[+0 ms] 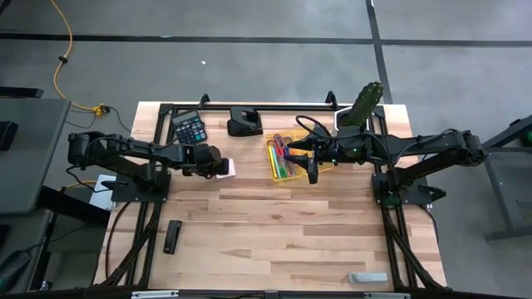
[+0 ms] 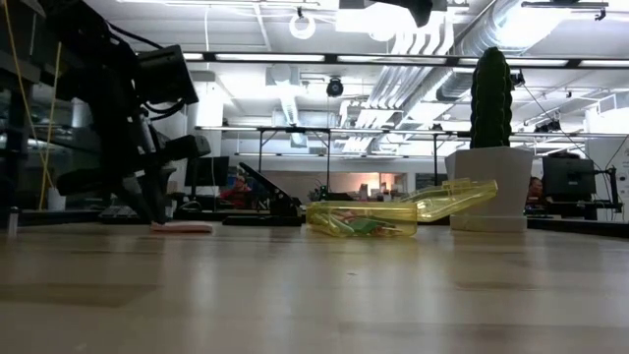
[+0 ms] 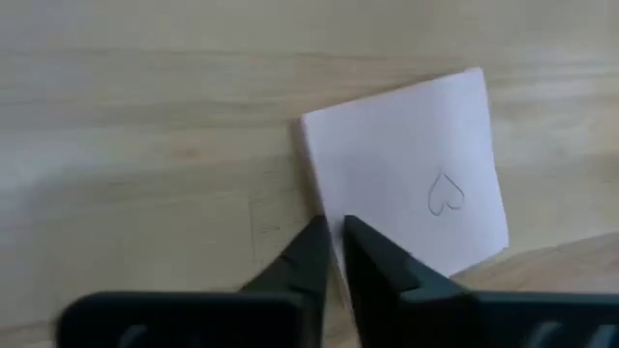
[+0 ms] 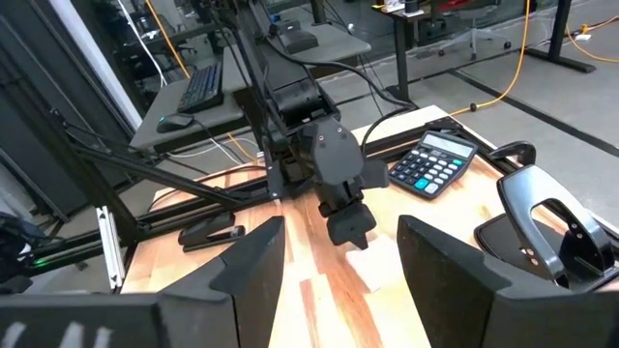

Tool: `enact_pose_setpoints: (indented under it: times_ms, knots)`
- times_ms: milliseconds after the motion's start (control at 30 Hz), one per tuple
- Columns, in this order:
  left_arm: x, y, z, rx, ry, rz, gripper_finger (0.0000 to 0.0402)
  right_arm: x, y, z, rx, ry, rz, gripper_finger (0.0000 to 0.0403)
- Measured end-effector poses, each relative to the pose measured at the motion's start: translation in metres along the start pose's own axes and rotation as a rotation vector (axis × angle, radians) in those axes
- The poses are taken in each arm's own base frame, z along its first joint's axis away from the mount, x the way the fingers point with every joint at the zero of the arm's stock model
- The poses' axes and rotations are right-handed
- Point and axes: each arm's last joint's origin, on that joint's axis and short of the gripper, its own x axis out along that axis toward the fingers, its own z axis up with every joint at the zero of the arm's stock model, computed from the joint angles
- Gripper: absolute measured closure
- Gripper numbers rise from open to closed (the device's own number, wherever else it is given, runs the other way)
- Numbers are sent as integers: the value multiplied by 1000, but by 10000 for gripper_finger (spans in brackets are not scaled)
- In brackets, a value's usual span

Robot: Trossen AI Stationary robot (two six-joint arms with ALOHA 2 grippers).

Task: Pack school essentials
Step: Put the pink sticky notes into the yellow supply box

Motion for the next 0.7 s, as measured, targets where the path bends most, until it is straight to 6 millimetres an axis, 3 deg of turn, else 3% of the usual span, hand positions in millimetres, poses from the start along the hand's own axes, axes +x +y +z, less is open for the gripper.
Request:
enact_pose_setpoints:
  times_ms: [67, 267, 700]
  knots:
    - [0, 0, 0, 9, -2, -3, 393, 0, 0, 0, 0, 0, 0, 208]
    - [-7, -3, 2, 48, -30, -60, 399, 0, 0, 0, 17, 0, 0, 208]
    - [-59, -4, 24, 126, -237, -344, 401, 0, 0, 0, 18, 0, 0, 208]
